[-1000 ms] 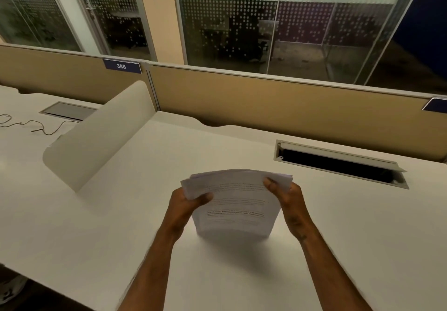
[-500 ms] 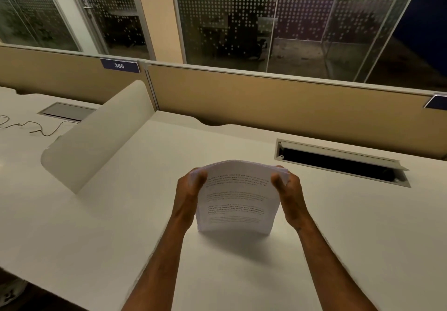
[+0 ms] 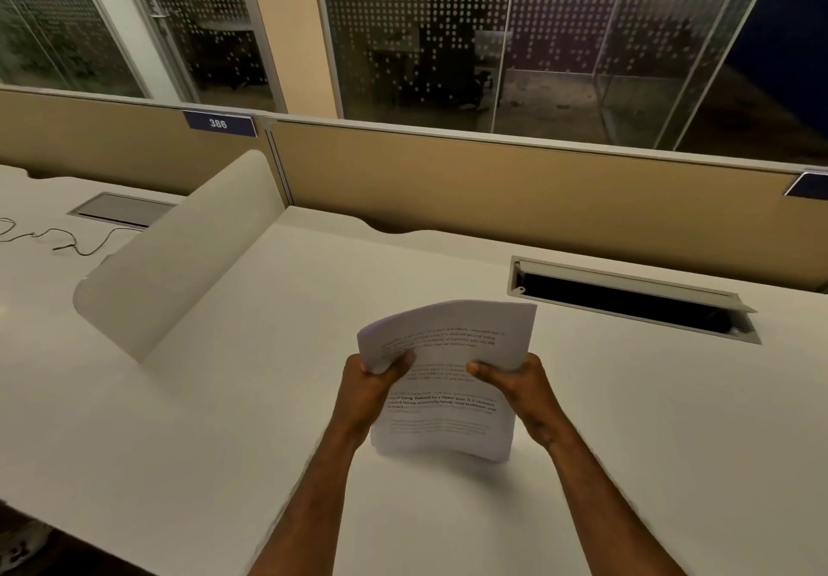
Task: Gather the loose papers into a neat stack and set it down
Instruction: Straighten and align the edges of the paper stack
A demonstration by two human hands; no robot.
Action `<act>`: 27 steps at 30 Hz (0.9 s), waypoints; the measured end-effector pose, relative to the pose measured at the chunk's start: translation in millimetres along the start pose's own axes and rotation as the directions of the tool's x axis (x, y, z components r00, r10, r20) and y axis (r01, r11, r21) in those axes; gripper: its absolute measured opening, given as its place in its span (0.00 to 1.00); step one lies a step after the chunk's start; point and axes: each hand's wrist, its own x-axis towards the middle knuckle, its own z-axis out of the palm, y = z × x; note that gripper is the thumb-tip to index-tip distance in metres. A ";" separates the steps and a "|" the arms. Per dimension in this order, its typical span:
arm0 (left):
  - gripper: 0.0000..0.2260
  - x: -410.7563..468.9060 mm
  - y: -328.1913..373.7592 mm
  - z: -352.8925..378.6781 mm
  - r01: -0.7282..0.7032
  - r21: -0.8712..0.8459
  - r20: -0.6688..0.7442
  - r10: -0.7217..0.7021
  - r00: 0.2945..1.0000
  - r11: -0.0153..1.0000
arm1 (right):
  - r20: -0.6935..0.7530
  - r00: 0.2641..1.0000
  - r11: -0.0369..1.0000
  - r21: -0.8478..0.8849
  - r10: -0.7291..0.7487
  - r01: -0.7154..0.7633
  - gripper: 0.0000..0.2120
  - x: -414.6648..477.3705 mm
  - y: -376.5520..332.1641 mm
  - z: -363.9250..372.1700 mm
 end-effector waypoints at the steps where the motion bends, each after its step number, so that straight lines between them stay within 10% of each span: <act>1: 0.06 0.5 1.7 0.7 0.004 0.006 -0.020 -0.004 1.000 1.000 | 0.002 1.000 1.000 -0.003 0.005 -0.005 0.18 0.2 -1.1 -1.4; 6: 0.10 6.9 23.1 -8.4 -0.092 -0.177 -0.119 0.072 0.990 0.980 | 0.123 0.991 0.997 -0.053 0.058 -0.052 0.22 -7.2 2.8 -38.8; 12: 0.13 10.9 46.9 -1.1 -0.246 -0.414 -0.197 0.178 0.964 0.876 | 0.202 0.979 0.908 0.411 -0.008 -0.077 0.21 -23.2 17.8 -43.0; 19: 0.23 -6.4 12.6 -15.0 -0.070 -0.584 -0.028 0.066 0.997 0.808 | -0.032 0.992 0.905 0.406 -0.121 0.124 0.25 -10.5 -19.6 -27.8; 27: 0.23 18.4 30.0 -94.8 0.021 0.093 0.190 -0.039 0.981 0.995 | 0.068 0.995 0.992 0.112 -0.069 0.062 0.19 -11.2 -22.1 -52.6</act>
